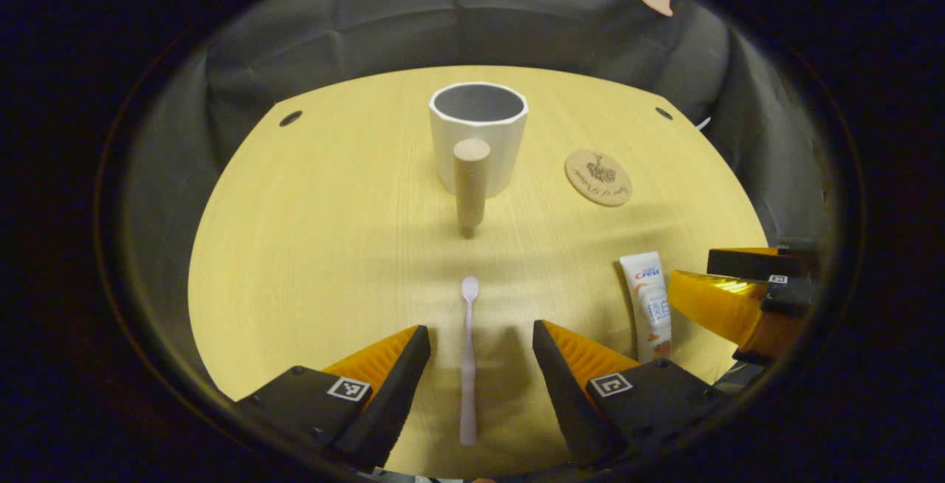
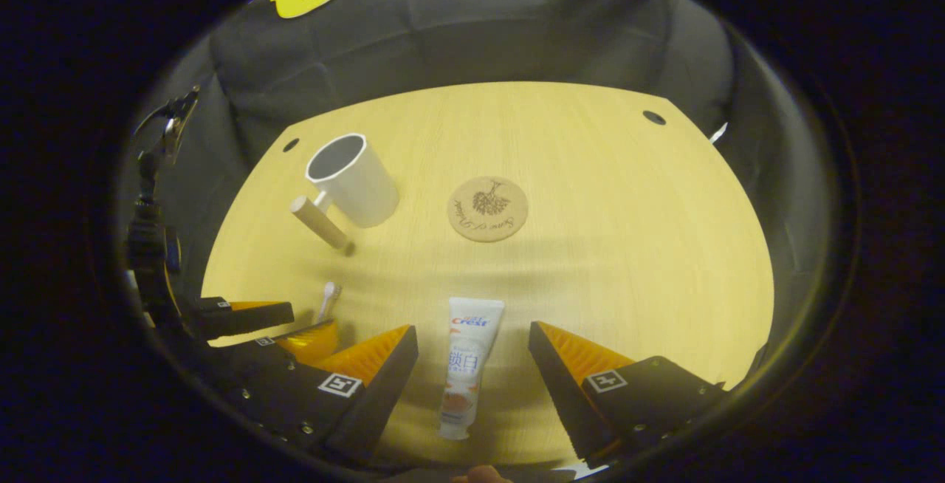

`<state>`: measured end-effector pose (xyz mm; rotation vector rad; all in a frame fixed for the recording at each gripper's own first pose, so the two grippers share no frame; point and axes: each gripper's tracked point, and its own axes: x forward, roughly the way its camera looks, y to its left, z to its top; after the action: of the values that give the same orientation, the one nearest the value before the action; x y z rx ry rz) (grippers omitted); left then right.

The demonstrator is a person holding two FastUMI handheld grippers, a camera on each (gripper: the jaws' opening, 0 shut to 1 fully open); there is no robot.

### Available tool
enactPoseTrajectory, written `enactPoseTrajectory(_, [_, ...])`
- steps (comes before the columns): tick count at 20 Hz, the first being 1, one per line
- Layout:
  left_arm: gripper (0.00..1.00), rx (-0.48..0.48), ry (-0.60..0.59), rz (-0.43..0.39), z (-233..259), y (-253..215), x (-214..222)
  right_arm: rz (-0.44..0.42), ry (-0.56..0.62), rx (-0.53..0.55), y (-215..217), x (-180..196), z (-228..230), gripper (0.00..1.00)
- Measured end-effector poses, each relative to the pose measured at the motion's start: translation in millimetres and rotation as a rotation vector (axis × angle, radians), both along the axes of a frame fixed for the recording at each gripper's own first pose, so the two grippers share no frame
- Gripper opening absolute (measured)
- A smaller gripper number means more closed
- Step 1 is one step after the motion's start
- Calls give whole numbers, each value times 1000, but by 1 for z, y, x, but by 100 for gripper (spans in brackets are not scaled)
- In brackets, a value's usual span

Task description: Put the toothbrush and toothpaste on the desktop into the cup, then pick up the cup and place it on the coaster on the desktop.

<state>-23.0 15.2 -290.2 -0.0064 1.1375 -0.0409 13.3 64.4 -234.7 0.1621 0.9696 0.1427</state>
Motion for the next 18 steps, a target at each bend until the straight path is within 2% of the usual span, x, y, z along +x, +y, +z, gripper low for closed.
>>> enactPoseTrajectory(3, [93, 18, 132, -7, -15, 6, -14, 26, 87, -19, 4, -8, -18, 94])
enactPoseTrajectory(6, [93, 4, 205, 15, -24, 9, -24, 43, 150, -15, 9, -15, -33, 94])
enactPoseTrajectory(9, [94, 13, 252, 32, -29, 13, -34, 50, 205, -23, 9, -19, -45, 94])
enactPoseTrajectory(14, [93, 51, 271, -20, -32, 8, -35, 63, 255, -35, 12, -24, -57, 94])
enactPoseTrajectory(18, [51, 53, 274, -38, -32, -2, -35, 68, 240, -59, 11, -20, -57, 93])
